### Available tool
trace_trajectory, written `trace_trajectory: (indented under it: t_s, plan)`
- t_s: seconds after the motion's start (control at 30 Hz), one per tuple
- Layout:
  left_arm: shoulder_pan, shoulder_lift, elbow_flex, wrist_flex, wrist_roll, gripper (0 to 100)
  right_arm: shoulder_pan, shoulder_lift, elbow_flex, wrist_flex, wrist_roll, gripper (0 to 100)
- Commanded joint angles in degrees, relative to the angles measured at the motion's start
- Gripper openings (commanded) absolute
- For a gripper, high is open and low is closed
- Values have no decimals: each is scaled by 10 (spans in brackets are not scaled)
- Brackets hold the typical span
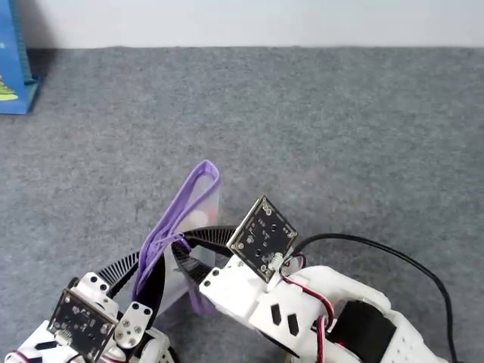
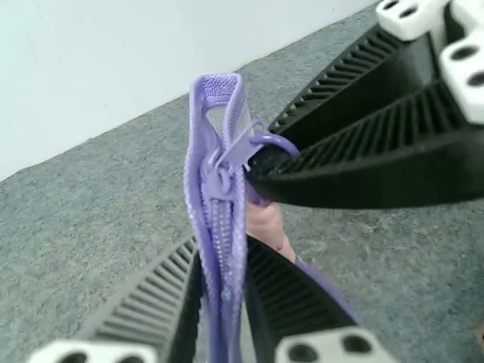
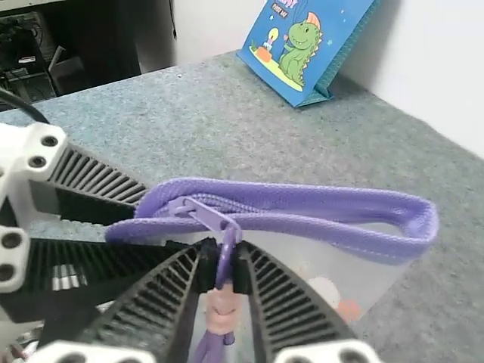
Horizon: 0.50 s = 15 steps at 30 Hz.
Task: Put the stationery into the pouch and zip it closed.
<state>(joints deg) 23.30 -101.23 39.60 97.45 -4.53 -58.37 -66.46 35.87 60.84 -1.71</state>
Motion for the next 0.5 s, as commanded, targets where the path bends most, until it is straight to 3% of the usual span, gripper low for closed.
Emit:
trace_trajectory:
  t_s: [0.0, 0.23, 0.47]
  plan:
    - [3, 11, -9, -2, 4, 9, 63, 29, -5, -14, 17, 9]
    - [3, 11, -12, 0, 4, 9, 181, 54, -26, -14, 17, 8]
    - [3, 11, -12, 1, 4, 9, 235, 71, -53, -23, 12, 8]
